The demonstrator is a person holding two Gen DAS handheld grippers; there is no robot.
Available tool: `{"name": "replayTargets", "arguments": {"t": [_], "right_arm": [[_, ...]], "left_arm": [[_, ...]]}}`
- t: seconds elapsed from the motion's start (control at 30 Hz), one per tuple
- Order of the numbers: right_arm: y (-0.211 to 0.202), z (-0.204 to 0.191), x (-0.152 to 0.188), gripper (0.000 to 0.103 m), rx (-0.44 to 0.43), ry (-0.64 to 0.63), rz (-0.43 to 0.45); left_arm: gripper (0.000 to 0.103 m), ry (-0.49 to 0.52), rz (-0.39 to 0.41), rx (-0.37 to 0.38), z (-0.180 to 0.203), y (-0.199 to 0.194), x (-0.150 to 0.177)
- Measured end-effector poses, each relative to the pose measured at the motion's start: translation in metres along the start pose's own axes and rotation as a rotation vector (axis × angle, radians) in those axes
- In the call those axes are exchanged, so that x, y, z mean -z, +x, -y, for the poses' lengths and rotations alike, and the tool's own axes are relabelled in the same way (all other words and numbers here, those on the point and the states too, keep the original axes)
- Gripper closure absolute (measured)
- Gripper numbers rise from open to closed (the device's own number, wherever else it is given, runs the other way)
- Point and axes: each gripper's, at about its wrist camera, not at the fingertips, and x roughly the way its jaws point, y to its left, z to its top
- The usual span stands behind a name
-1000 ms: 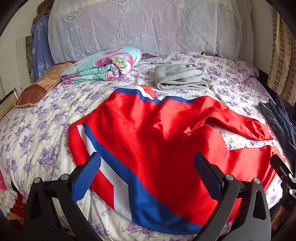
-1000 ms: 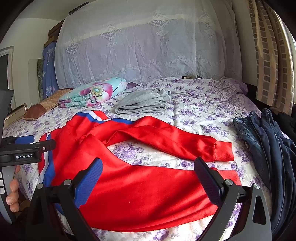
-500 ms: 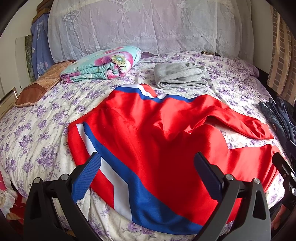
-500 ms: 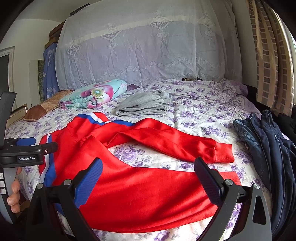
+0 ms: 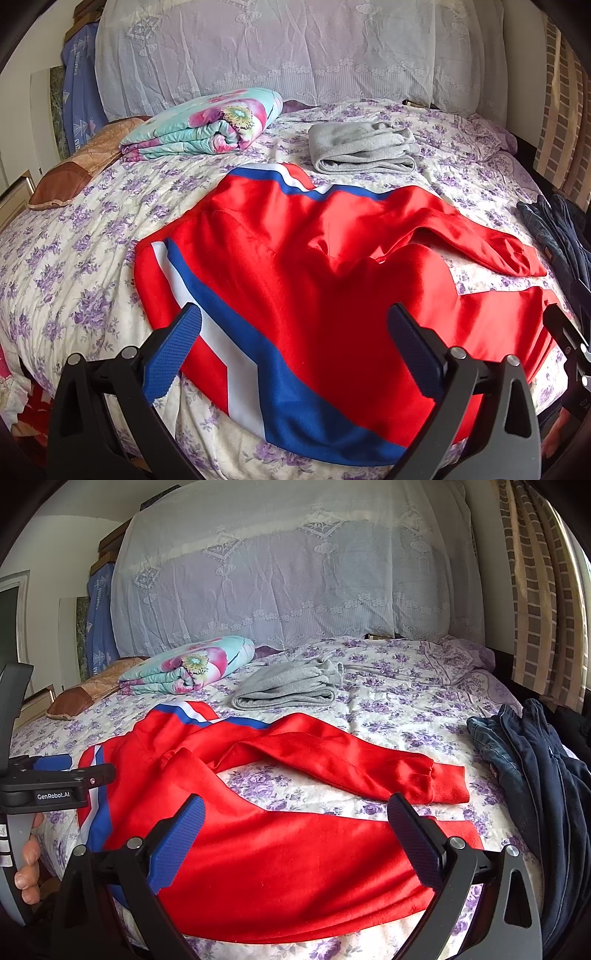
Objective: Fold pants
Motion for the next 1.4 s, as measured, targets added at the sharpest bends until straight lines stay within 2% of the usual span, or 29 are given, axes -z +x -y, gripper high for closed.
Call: {"name": "replayTargets", "arguments": {"t": [1.4], "right_arm": [[0.001,-0.0089,-0.0019,0.004,0.004,-0.028,-0.003]], "left_arm": [[0.005,-0.013,-0.009,0.006,-0.0069,0.0001,0.0004]]}}
